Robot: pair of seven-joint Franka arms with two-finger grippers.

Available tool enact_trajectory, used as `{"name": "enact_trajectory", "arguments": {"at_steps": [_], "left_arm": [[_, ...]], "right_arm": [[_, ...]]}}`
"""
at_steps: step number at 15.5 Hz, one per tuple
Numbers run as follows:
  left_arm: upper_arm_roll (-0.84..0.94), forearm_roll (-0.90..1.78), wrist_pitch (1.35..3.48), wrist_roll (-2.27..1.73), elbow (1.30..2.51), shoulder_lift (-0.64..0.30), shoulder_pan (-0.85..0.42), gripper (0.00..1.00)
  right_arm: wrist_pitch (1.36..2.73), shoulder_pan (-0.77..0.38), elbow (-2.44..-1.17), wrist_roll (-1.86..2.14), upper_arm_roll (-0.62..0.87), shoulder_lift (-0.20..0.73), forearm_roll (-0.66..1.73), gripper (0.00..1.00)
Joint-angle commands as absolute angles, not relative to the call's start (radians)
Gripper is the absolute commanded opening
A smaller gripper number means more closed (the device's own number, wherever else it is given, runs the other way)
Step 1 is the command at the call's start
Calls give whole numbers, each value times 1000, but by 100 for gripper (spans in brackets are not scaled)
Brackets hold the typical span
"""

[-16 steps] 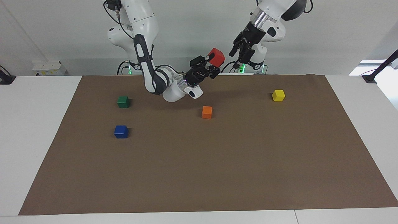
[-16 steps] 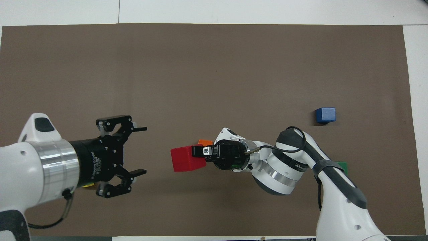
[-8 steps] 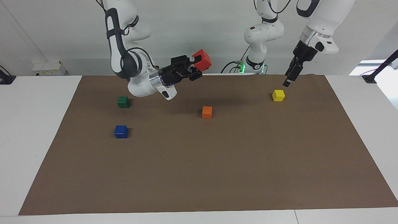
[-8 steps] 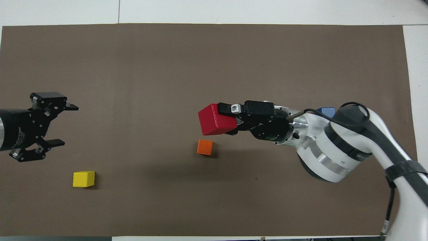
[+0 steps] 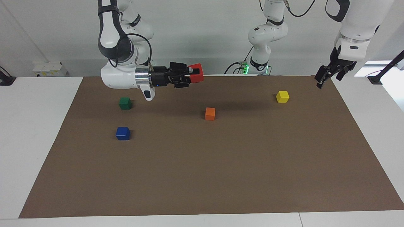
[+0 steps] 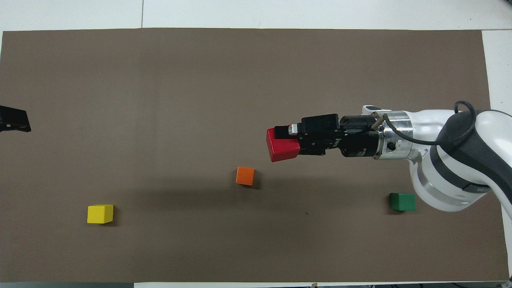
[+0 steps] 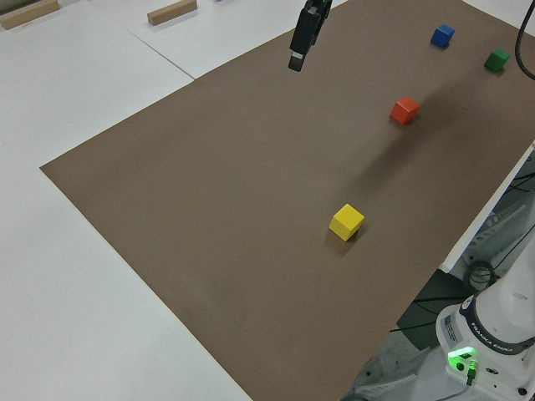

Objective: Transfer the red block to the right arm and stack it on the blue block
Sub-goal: 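Carry the red cube with the right gripper over the blue cube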

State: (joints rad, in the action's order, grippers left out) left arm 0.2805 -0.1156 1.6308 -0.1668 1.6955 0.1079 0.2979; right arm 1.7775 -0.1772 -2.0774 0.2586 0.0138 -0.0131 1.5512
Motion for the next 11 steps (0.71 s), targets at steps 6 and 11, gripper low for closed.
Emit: {"name": "enact_trajectory", "arguments": {"at_steps": [6, 11], "left_arm": [[76, -144, 1609, -51, 1778, 154, 73, 100], [-14, -81, 1563, -26, 1640, 39, -12, 100]], "right_arm": [[1793, -121, -1862, -64, 21, -43, 759, 0], [1815, -123, -1867, -127, 28, -44, 291, 0]]}}
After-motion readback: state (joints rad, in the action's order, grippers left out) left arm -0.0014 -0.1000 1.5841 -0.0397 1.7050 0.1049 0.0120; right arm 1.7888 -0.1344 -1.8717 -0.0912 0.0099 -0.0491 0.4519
